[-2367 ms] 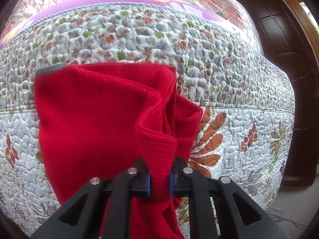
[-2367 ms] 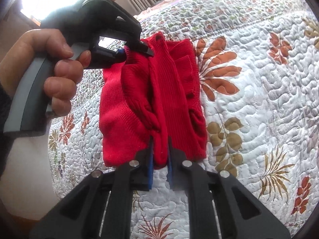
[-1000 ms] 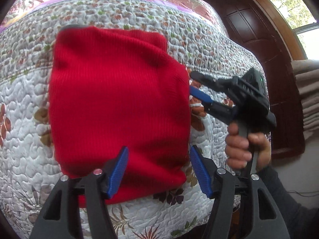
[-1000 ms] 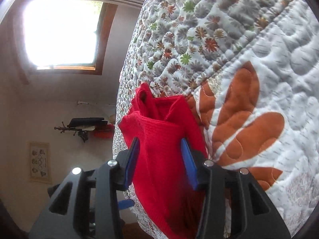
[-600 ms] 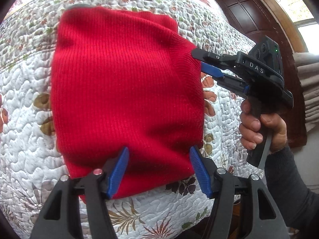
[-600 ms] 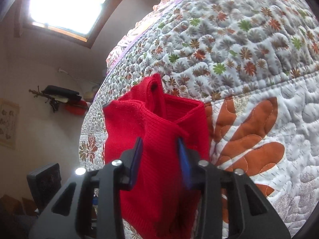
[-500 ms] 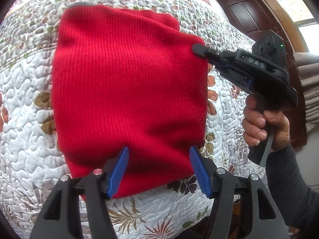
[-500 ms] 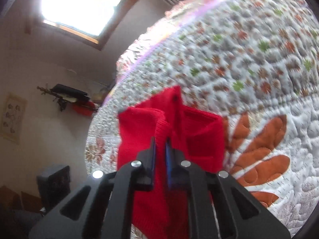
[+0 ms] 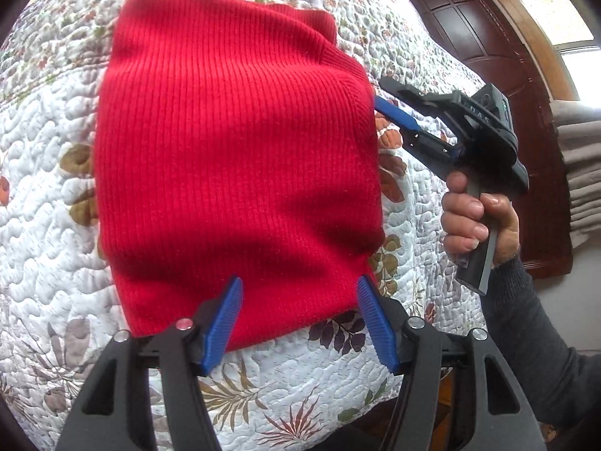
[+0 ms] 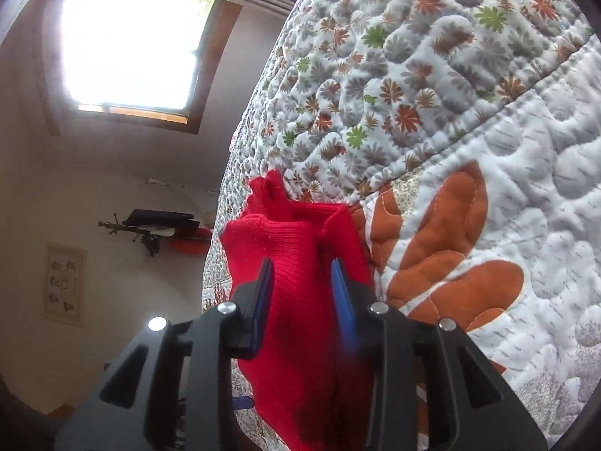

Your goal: Fold small clothes

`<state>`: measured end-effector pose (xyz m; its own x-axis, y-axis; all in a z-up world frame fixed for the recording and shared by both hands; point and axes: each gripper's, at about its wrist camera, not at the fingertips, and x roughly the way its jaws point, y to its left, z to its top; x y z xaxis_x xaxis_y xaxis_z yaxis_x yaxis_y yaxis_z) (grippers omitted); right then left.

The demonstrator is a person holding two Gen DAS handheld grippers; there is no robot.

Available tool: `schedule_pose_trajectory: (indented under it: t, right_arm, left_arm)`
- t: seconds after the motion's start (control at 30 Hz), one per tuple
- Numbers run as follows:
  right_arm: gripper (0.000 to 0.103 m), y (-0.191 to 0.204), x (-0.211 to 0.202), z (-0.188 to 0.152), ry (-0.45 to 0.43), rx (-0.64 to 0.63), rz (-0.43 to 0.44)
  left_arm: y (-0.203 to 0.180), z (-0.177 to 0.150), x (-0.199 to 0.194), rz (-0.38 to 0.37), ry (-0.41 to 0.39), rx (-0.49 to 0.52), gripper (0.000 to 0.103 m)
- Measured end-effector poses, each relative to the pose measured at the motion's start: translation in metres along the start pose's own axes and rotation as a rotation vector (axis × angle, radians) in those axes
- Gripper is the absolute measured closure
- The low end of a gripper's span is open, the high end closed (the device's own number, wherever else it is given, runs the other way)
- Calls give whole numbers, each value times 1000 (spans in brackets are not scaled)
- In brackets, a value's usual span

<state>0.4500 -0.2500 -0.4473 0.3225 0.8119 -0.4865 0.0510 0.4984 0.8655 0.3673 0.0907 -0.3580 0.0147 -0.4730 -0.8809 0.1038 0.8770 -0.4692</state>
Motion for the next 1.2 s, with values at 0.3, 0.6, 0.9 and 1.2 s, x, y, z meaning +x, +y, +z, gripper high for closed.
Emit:
schedule_pose_trajectory:
  t: [0.3,0.6,0.9,1.2]
  right_arm:
    - [97,23,18,-4,-5,-79,-70]
    - [68,26,11,-11,-8,-40,-116]
    - [82,18,24,-68,128,-90,-225]
    - [69,24,-20,-106,120,-10,-176]
  left_arm:
    - [-4,-7,0,-10,16,5,40]
    - [-2,-19,-5,-14,33,-6,40]
    - [11,-24,0,-21,50,-41,40]
    - [17,-32,-25,-44,8,-38,40]
